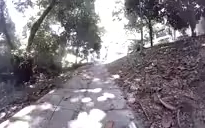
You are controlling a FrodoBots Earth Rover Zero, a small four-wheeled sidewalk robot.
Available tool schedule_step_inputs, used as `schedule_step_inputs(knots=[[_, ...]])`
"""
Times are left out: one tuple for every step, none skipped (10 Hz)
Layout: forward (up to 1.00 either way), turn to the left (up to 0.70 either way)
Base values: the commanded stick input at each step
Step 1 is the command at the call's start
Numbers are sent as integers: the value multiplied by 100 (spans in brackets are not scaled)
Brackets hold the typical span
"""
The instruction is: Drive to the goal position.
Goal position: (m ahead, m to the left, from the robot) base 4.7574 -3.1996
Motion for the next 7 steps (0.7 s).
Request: schedule_step_inputs(knots=[[50, 0], [50, 0], [50, 0], [50, 0], [50, 0], [50, 0], [50, 0]])
